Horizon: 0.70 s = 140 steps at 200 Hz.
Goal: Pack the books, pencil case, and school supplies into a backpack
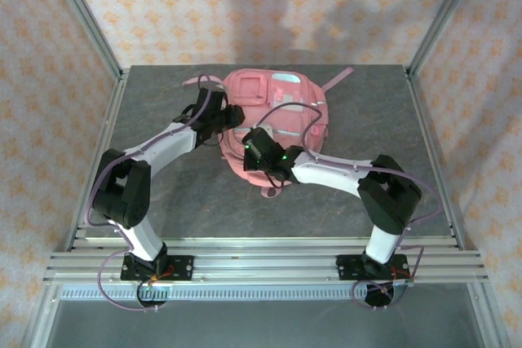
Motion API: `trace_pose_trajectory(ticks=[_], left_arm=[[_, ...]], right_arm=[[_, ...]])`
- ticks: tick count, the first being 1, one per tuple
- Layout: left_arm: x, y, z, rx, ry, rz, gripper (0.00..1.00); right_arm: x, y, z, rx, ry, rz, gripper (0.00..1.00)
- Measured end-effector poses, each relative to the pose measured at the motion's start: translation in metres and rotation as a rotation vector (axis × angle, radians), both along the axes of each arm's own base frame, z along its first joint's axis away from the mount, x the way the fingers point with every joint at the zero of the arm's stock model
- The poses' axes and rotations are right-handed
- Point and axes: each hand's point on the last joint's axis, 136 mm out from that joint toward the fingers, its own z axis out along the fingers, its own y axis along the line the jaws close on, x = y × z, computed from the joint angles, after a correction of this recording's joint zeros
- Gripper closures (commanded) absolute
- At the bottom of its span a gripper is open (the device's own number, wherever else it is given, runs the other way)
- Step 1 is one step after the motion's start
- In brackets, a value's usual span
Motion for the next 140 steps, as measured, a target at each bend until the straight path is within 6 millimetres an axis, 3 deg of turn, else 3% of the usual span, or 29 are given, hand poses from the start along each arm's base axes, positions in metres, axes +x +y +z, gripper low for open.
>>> trace_pose_trajectory(ticks=[45, 87, 110, 140], left_arm=[[-0.04, 0.017, 0.014, -0.027, -0.047, 0.027, 0.56], [-0.079, 0.028, -0.017, -0.086, 0.005, 0.073, 0.53], [-0.09, 0.02, -0.03, -0.114, 0.035, 0.07, 0.51], [-0.089, 0.0, -0.026, -0.153, 0.007, 0.041, 0.53]], right_arm=[[-0.003, 0.008, -0.001, 0.017, 0.015, 0.028, 1.0], [-0.002, 0.009, 0.0, 0.029, 0.018, 0.032, 1.0], [-0.002, 0.01, 0.0, 0.032, 0.018, 0.033, 1.0], [-0.002, 0.012, 0.0, 0.043, 0.022, 0.037, 1.0]])
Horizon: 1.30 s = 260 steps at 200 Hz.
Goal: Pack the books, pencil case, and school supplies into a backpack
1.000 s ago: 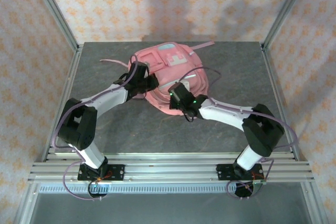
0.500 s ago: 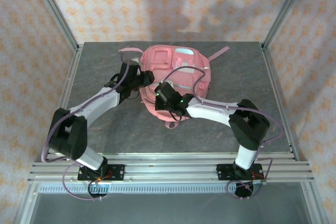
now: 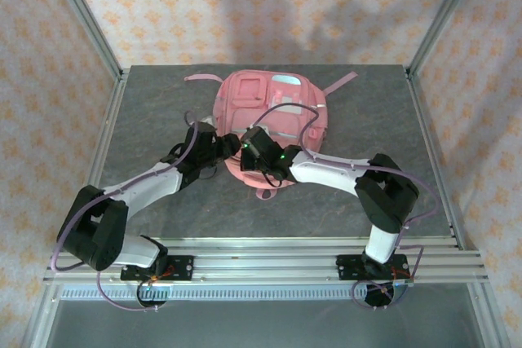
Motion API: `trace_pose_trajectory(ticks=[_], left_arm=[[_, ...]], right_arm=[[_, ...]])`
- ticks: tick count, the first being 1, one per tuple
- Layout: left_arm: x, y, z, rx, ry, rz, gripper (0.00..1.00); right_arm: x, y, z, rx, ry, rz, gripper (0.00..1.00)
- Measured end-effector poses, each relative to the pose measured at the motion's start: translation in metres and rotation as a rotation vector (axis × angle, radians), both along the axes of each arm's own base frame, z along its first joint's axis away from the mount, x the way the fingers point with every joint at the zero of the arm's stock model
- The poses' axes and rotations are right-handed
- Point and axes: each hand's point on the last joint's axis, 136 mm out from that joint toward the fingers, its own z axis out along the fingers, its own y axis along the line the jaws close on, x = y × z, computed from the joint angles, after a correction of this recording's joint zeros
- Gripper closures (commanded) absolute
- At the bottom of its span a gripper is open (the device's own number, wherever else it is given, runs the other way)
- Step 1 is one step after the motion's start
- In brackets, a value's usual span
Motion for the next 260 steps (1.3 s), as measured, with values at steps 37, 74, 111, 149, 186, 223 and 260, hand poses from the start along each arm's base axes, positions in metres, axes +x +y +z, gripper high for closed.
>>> trace_pose_trajectory(ticks=[37, 74, 111, 149, 186, 223, 260], left_arm=[[0.007, -0.008, -0.019, -0.004, 0.036, 0.007, 1.0], [0.011, -0.008, -0.023, 0.003, 0.05, 0.01, 1.0], [0.014, -0.004, -0.022, -0.003, 0.053, 0.002, 1.0], [0.026, 0.008, -0.013, 0.012, 0.04, 0.01, 1.0], [0.04, 0.005, -0.014, 0.046, 0.064, -0.011, 1.0], [0.071, 0.006, -0.004, 0.093, 0.058, -0.007, 1.0], [0.1, 0.024, 0.026, 0.122, -0.025, 0.047, 0.54]], right_arm=[[0.0, 0.002, -0.004, 0.002, 0.008, 0.006, 1.0], [0.003, -0.003, -0.012, -0.012, 0.021, -0.006, 1.0], [0.003, -0.034, -0.016, -0.006, 0.028, -0.048, 1.0], [0.001, -0.088, -0.011, -0.009, 0.02, -0.132, 1.0], [0.002, -0.097, -0.003, 0.006, -0.002, -0.154, 1.0], [0.004, -0.08, -0.001, 0.017, -0.011, -0.143, 1.0], [0.007, -0.033, -0.008, 0.042, 0.017, -0.07, 1.0]])
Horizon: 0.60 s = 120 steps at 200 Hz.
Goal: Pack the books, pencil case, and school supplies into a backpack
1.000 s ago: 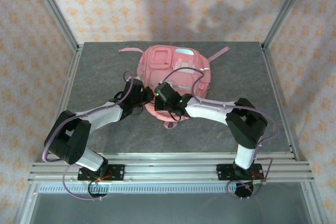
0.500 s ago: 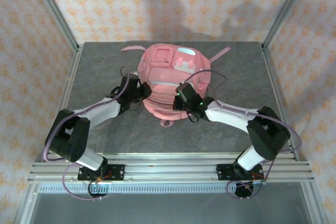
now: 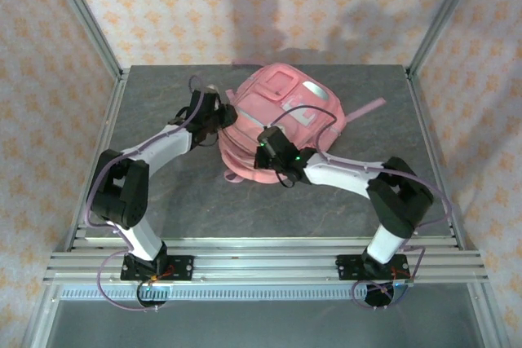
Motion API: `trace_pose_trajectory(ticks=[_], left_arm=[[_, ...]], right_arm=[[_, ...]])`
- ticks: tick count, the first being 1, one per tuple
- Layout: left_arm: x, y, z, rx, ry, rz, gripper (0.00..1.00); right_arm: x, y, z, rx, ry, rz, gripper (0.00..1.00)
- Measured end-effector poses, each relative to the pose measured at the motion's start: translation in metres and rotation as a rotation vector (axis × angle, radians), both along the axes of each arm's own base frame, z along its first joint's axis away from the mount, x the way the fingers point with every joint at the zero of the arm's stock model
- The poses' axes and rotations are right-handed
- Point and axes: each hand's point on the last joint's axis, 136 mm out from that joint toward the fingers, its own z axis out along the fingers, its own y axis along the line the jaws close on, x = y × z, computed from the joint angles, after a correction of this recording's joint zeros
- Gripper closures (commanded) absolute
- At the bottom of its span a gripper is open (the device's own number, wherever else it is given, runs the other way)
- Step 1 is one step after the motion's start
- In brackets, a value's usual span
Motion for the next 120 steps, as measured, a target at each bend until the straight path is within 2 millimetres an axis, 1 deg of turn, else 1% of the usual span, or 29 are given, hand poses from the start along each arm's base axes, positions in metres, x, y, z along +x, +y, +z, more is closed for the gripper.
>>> trace_pose_trajectory(ticks=[17, 35, 49, 64, 80, 94, 120], left_arm=[[-0.004, 0.002, 0.01, -0.012, -0.023, 0.009, 0.52], [-0.023, 0.007, 0.013, -0.026, -0.031, 0.01, 0.48], [-0.043, 0.009, 0.008, -0.049, -0.025, 0.016, 0.47], [-0.065, 0.009, -0.005, -0.072, 0.005, 0.02, 0.46], [-0.079, 0.001, -0.02, -0.096, 0.038, 0.01, 0.45], [-0.087, -0.01, -0.028, -0.113, 0.057, -0.008, 0.45], [-0.085, -0.031, -0.031, -0.146, 0.051, -0.045, 0.46]], right_arm=[[0.0, 0.012, -0.003, 0.014, 0.015, 0.019, 1.0], [0.002, 0.019, -0.002, 0.026, 0.022, 0.03, 1.0], [0.002, 0.021, -0.002, 0.031, 0.023, 0.035, 1.0], [0.002, 0.023, -0.001, 0.034, 0.025, 0.038, 1.0], [0.002, 0.023, -0.002, 0.034, 0.028, 0.04, 1.0], [0.002, 0.023, -0.002, 0.035, 0.029, 0.041, 1.0], [0.001, 0.024, -0.002, 0.037, 0.031, 0.043, 1.0]])
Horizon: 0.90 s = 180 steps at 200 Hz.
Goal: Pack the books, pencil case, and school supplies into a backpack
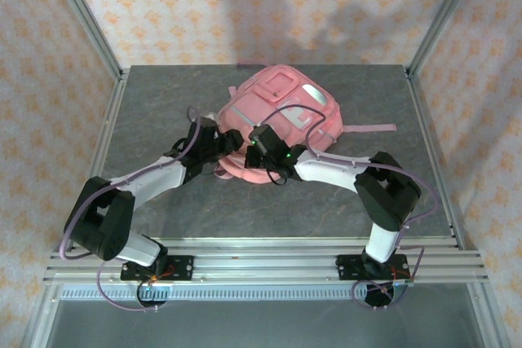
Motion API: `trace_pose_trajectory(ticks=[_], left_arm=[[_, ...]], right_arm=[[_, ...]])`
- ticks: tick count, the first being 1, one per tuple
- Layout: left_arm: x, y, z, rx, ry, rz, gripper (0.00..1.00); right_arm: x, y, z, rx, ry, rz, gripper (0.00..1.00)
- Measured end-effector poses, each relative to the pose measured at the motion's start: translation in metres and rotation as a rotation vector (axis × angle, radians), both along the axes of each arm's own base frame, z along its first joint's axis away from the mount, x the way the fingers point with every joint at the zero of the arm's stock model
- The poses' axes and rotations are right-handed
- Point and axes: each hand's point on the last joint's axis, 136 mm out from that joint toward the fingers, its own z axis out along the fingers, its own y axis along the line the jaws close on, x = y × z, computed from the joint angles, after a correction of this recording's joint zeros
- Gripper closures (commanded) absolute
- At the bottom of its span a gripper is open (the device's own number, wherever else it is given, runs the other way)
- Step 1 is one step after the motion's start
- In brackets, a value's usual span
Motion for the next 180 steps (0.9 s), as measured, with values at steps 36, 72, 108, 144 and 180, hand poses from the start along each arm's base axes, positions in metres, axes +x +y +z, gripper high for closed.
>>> trace_pose_trajectory(ticks=[36, 72, 108, 144, 180], left_arm=[[0.018, -0.02, -0.012, -0.004, 0.007, -0.023, 0.8], [0.027, -0.027, -0.014, -0.018, 0.019, -0.028, 1.0], [0.026, -0.026, -0.014, -0.016, 0.026, -0.037, 1.0], [0.029, -0.02, -0.014, -0.008, 0.021, -0.041, 1.0], [0.03, -0.019, -0.01, -0.01, 0.008, -0.06, 1.0]], right_arm=[[0.0, 0.0, 0.0, 0.003, 0.002, 0.0, 1.0], [0.003, -0.002, 0.0, -0.002, -0.004, -0.013, 1.0], [0.003, -0.009, -0.001, -0.003, -0.01, -0.02, 1.0], [-0.002, -0.055, -0.006, -0.029, 0.012, -0.067, 1.0], [0.013, -0.094, 0.005, -0.021, -0.003, -0.137, 1.0]])
